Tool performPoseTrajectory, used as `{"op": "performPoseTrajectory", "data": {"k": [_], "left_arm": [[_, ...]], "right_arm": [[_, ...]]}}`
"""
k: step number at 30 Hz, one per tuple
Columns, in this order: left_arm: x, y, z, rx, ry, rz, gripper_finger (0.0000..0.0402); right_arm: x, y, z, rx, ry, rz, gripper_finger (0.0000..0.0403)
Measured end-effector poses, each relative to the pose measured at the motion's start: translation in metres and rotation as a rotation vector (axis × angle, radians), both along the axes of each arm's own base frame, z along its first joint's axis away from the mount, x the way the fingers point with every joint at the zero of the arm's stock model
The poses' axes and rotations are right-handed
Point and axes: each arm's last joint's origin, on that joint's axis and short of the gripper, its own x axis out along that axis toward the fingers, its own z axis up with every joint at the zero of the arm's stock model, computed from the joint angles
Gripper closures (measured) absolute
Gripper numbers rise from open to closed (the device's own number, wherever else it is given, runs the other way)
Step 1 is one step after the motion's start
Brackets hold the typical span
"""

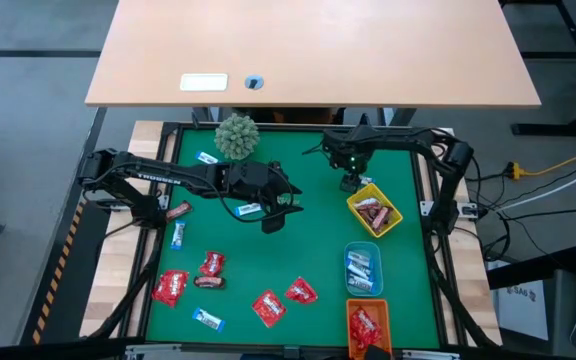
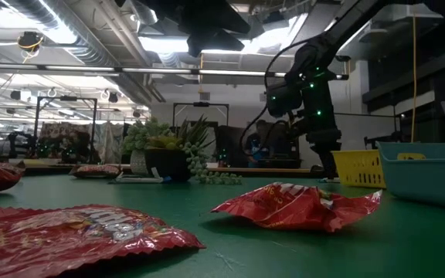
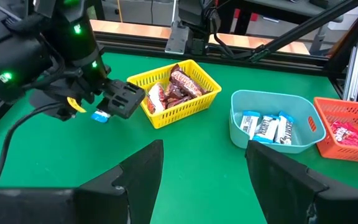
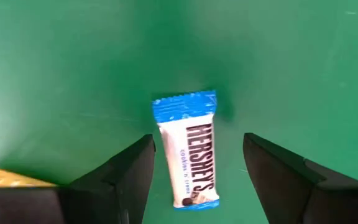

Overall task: Sort candy
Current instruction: Put the white chocolate into the blue bin

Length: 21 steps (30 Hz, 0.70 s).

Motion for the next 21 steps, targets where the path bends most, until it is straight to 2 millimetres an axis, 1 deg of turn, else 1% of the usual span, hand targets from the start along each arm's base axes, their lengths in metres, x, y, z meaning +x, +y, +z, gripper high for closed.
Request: {"op": "performPoseTrajectory", "data": {"k": [10, 21], "left_arm": [[0.0, 0.0, 0.0, -0.003, 0.0, 0.002, 0.0178], [0.0, 0.0, 0.0, -0.003, 0.0, 0.002, 0.0178]], "right_arm": [[0.0001, -0.0013, -0.0016, -0.031, 0.02, 0.004, 0.0157], [-0.0017, 0.0005, -0.0013, 0.001, 0.029, 0.001, 0.0157]]}}
